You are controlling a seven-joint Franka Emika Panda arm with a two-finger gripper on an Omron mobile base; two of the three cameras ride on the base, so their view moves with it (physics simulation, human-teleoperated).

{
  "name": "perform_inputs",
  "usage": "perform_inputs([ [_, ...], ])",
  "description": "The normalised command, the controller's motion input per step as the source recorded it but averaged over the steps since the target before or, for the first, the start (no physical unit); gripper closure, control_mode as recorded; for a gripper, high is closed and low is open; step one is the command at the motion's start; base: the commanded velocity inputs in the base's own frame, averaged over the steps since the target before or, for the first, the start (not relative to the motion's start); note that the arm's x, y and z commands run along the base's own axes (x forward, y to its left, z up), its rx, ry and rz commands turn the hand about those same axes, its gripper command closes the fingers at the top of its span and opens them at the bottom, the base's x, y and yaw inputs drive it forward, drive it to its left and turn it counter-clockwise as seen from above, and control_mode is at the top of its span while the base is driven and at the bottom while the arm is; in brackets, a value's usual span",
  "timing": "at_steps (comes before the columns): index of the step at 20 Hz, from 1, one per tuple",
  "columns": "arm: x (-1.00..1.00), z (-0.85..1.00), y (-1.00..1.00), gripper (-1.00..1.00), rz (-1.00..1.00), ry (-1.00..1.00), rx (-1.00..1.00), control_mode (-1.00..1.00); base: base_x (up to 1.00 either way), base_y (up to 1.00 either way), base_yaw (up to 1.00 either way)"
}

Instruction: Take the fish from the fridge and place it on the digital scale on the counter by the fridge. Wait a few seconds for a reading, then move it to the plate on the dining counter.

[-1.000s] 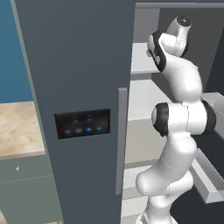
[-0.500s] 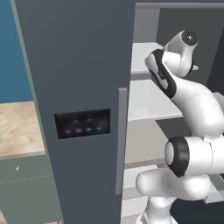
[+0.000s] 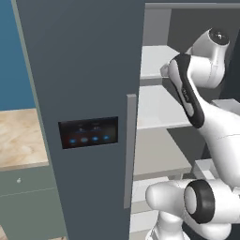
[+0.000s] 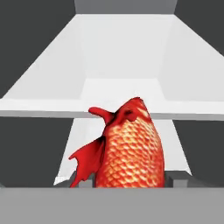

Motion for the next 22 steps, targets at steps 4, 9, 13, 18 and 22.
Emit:
perform_inputs([
  [4,-1.00,-0.05,0.26,1.00,-0.01,0.23,0.11,-1.00,0.00,0.00,0.00],
  [9,-0.97,-0.52,0.40,1.00,0.00,0.13,0.01,-1.00,0.00,0.00,0.00],
  [13,-0.75,-0.73,0.44,1.00,0.00,0.01,-0.04,-1.00,0.00,0.00,0.00],
  [18,-0.44,-0.91,0.12,1.00,0.00,0.00,-0.10,-1.00,0.00,0.00,0.00],
  [22,-0.03,-0.99,0.00,1.00,0.00,0.00,-0.09,-1.00,0.00,0.00,0.00],
])
